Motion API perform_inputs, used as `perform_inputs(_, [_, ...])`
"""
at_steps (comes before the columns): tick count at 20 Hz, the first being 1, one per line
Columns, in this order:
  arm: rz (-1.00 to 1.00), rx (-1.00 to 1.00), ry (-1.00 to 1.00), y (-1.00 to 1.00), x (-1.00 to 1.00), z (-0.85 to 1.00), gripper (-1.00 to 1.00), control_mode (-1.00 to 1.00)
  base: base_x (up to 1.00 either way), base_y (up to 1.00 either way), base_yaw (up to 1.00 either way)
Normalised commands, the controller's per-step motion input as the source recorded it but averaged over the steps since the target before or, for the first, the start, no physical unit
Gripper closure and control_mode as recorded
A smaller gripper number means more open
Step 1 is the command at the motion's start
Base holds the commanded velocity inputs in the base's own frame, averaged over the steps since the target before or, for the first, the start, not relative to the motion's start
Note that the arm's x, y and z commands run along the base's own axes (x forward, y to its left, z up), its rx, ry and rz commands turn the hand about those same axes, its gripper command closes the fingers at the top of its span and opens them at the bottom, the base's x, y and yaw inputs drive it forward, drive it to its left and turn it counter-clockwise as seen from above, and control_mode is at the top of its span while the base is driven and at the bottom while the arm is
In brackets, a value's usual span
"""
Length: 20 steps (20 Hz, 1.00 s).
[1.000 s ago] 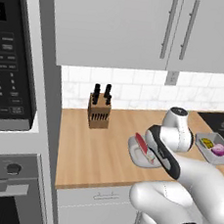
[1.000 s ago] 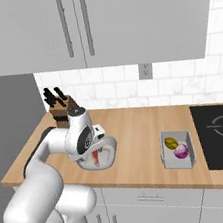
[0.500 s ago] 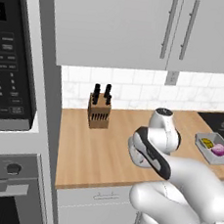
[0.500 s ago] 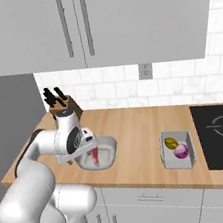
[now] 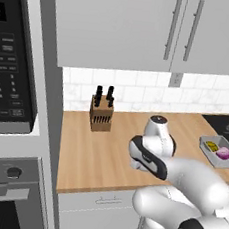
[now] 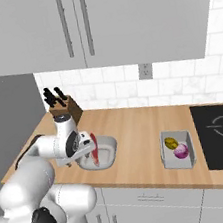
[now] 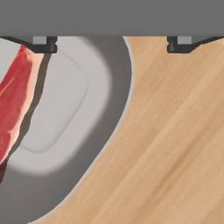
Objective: Take the meat container that has the steak and place it on the second highest rack of the freezer. Then take the vegetable container that has the onion and lemon and place it on the highest rack of the freezer.
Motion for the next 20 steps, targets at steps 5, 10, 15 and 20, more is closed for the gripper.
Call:
perform_inputs(5, [0.00,0.00,0.00,0.02,0.18,-0.30,-1.00,-1.00,0.00,0.00,0.00])
perform_inputs(10, [0.00,0.00,0.00,0.00,0.02,-0.43,-1.00,-1.00,0.00,0.00,0.00])
perform_inputs(15, [0.00,0.00,0.00,0.01,0.01,-0.30,-1.00,-1.00,0.00,0.00,0.00])
perform_inputs(20, [0.00,0.00,0.00,0.02,0.01,-0.24,1.00,-1.00,0.00,0.00,0.00])
